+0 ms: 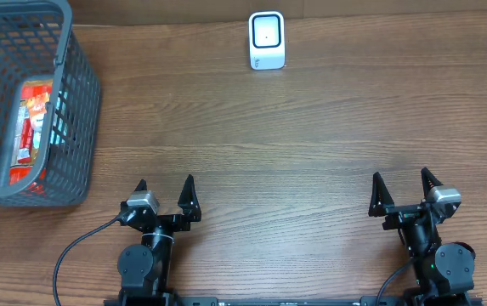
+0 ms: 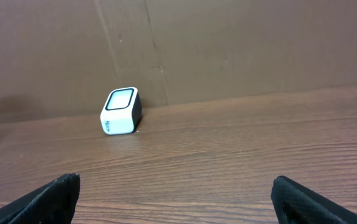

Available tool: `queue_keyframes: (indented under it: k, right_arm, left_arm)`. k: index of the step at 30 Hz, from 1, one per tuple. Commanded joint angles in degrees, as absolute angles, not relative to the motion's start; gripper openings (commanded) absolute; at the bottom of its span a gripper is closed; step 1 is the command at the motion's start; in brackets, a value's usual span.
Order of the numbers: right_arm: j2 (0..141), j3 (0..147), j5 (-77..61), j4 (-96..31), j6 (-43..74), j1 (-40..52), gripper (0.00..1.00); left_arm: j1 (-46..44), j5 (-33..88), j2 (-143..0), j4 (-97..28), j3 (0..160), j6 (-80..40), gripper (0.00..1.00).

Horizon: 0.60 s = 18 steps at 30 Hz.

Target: Scan the item barcode

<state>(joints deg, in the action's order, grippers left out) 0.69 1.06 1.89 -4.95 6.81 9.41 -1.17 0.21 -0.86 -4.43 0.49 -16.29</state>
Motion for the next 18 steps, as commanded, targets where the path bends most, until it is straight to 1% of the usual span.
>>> queue_keyframes:
  k: [1,5,12,15,18]
  right_arm:
    - [0.23,0.45,2.02,-4.62,6.57,9.19,1.0]
    - [0.23,0.45,2.02,-4.62,6.57,9.19,1.0]
    - [0.23,0.45,2.02,-4.62,6.57,9.19,1.0]
    - [0.23,0.45,2.02,-4.62,6.57,9.19,1.0]
    - [0.23,0.45,2.02,-4.62,6.57,9.19,1.0]
  left_arm:
    - [-1.56,-0.27,-0.27,-4.45,0.27,-15.38,1.0]
    - [-1.52,-2.94,-0.27,-4.05,0.3,-15.42,1.0]
    - [-1.56,9.47,-1.28,-5.63,1.26,-15.46,1.0]
    - [-1.56,13.28,-2.55,-10.72,3.73,-15.88,1.0]
    - [-1.56,13.65,-4.08,-20.88,9.52,-15.84,1.0]
